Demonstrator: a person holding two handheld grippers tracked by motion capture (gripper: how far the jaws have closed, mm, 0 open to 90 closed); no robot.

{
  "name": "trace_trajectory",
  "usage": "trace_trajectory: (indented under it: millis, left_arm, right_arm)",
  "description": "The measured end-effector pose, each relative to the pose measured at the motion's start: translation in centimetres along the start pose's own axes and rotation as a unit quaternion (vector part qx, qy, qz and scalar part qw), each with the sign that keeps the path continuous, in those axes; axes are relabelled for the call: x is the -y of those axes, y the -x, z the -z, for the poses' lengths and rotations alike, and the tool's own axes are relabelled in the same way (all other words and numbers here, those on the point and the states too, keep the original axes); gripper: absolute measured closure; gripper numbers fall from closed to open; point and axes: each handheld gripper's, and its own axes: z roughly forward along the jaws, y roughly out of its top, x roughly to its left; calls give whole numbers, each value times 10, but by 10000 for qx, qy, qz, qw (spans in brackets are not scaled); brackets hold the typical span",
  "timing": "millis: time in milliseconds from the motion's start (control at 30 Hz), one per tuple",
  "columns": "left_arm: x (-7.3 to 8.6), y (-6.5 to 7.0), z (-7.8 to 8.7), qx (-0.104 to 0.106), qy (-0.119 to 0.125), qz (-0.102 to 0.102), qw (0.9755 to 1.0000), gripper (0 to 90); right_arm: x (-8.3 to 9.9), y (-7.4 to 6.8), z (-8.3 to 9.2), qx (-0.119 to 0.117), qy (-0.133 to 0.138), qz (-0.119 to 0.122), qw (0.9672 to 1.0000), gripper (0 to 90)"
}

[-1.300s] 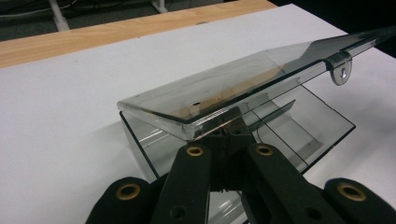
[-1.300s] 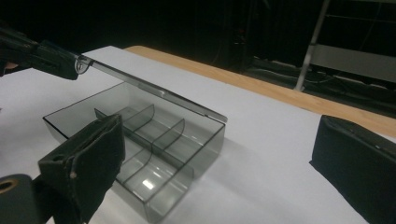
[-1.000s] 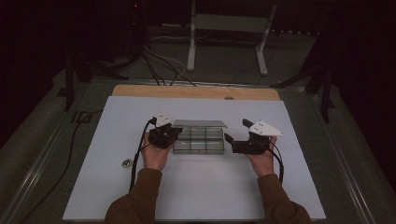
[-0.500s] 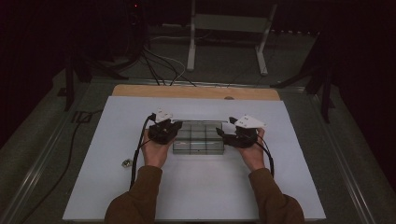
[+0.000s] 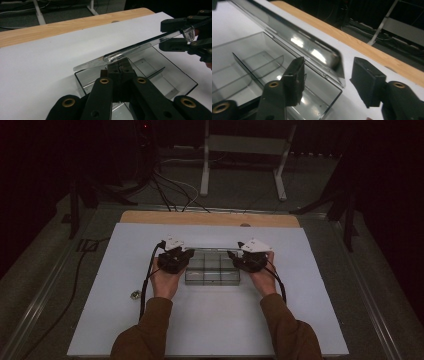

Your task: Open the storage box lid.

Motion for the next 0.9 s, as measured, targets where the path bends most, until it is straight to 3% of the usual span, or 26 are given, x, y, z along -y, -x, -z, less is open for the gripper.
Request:
trace_trajectory:
  millis: [133, 233, 400, 567, 700, 900]
  left_arm:
    - [5, 0, 2, 95, 25, -20, 10000, 900]
    - [13, -3, 5, 196, 46, 41, 9998, 798]
    - [30, -4, 3, -30, -159, 87, 9998, 670]
    - [47, -6, -4, -122, -291, 270, 9991, 615]
    - [56, -6, -9, -213, -403, 336, 9984, 617]
    - [65, -3, -18, -362, -665, 263, 9968, 656]
  right_arm:
    - [0, 0, 0, -69, 1, 43, 10000, 535]
    - [1, 0, 0, -109, -5, 43, 9999, 551]
    - [1, 0, 0, -113, 6, 14, 9999, 554]
    - [1, 1, 0, -119, 16, -25, 9999, 554]
    - [1, 1, 0, -125, 20, -41, 9999, 554]
    - [1, 0, 0, -120, 13, -51, 9999, 556]
